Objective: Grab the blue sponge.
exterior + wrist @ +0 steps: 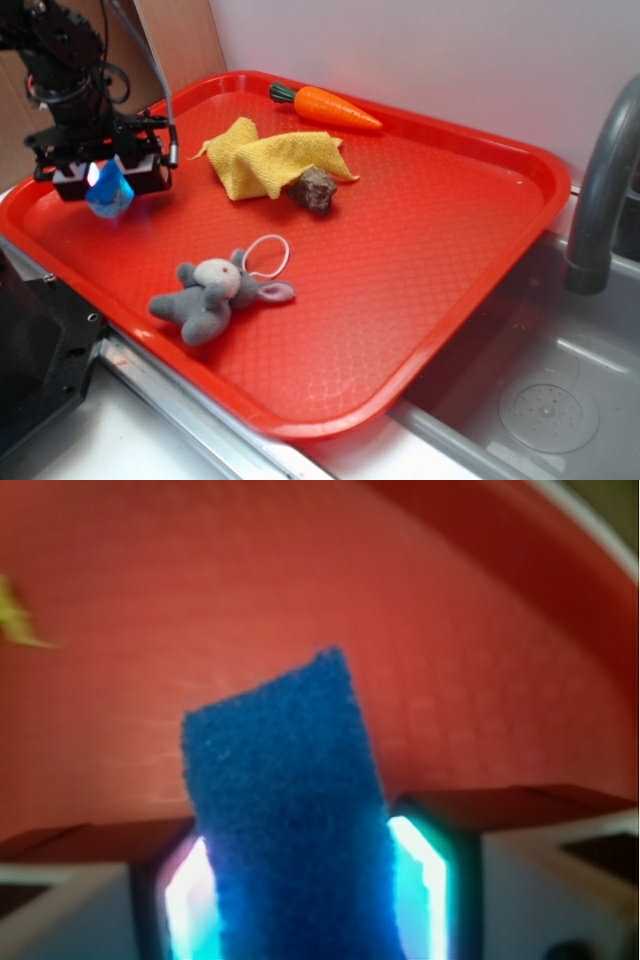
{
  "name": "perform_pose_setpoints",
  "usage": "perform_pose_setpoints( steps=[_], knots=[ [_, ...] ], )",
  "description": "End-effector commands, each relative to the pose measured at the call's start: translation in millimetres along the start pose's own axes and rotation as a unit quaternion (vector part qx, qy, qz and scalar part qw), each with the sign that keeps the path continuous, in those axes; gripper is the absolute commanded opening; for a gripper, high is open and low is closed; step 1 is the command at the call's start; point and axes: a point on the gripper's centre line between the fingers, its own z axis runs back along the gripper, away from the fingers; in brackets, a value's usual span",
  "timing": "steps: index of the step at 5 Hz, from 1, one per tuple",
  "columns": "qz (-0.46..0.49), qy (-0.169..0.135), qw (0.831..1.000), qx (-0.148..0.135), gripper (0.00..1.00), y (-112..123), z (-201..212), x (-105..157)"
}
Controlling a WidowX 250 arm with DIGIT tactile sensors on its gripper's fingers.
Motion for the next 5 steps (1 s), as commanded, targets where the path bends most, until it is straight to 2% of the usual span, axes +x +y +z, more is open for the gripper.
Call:
perform_pose_setpoints(
  steps=[1, 2, 3, 4, 5],
  knots=[
    [-0.214, 0.013, 0.971, -0.106, 0.00, -52.4, 91.0, -12.6],
    [-0.226, 0.039, 0.964, -0.136, 0.00, -69.3, 121.3, -25.5],
    [-0.239, 0.041, 0.957, -0.162, 0.00, -78.4, 156.0, -43.6],
    [-0.245, 0.009, 0.959, -0.139, 0.00, -78.8, 171.9, -56.8],
    [-0.220, 0.039, 0.969, -0.106, 0.00, -77.2, 168.6, -47.7]
  ],
)
